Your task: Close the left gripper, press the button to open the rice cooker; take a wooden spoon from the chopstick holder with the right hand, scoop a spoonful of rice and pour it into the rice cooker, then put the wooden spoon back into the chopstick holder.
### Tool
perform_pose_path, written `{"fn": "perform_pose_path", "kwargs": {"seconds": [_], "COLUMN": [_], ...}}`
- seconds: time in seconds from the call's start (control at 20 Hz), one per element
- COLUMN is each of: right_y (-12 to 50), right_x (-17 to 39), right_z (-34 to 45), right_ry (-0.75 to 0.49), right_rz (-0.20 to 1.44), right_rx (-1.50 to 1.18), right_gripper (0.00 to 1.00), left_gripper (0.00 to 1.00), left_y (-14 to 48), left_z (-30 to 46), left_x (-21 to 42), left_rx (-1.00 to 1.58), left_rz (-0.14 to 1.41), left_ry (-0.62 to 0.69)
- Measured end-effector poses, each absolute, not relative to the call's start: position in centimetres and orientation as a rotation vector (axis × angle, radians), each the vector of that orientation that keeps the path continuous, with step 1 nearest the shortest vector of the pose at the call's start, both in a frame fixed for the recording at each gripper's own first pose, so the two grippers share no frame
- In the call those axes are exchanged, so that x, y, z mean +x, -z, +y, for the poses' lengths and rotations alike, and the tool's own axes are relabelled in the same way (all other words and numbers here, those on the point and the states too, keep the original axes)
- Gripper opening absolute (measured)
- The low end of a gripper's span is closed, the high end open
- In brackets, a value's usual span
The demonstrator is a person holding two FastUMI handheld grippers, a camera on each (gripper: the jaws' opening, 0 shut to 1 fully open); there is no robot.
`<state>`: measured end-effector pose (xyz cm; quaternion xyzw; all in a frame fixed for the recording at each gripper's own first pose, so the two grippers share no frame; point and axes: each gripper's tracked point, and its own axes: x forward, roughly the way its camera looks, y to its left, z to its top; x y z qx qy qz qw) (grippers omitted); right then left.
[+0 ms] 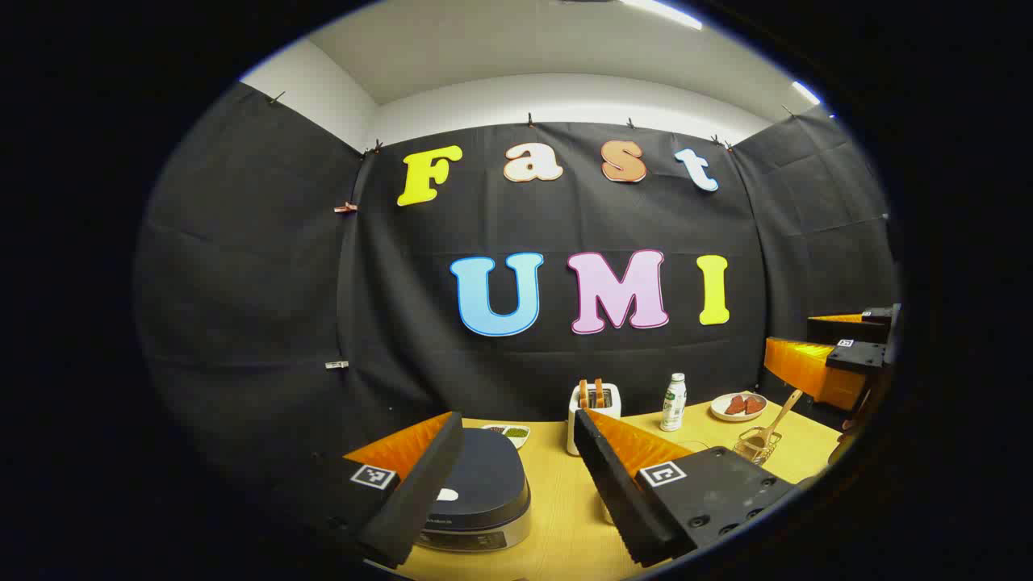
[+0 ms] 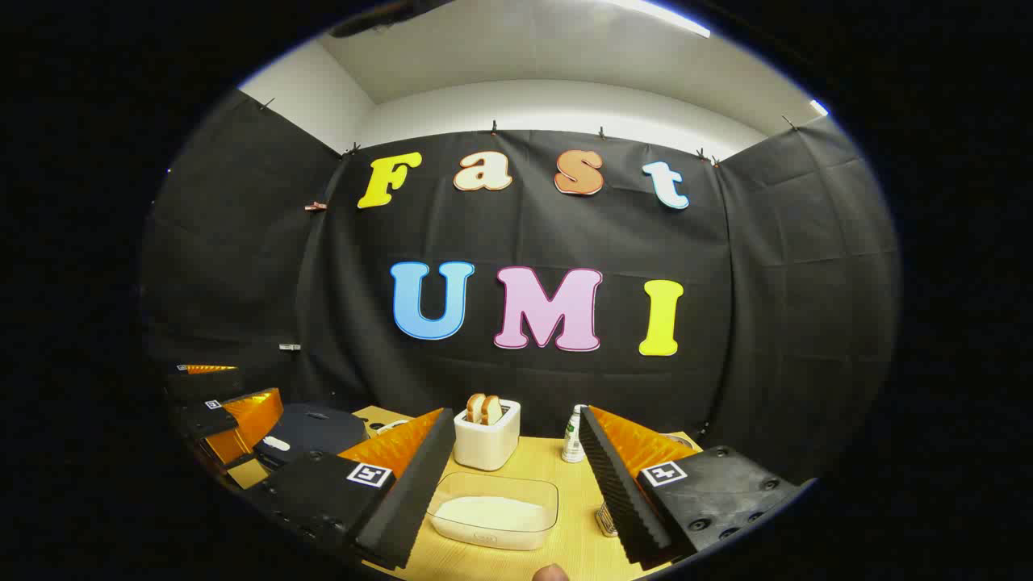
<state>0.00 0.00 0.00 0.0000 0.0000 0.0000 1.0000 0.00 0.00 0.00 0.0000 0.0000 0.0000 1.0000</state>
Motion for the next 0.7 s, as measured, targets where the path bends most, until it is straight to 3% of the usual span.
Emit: {"fn": "perform_pose_path", "kwargs": {"seconds": [0.7], "right_y": [0.2], "right_x": [0.1], "right_z": [0.9], "right_ry": [-0.024], "right_rz": [0.007], "right_rx": [0.006], "right_gripper": [0.96], "left_gripper": [0.94], "left_y": [-0.3], "left_z": [-0.3], "left_x": [-1.0], "left_rx": [-0.072], "left_rz": [-0.022], "left_ry": [0.006]}}
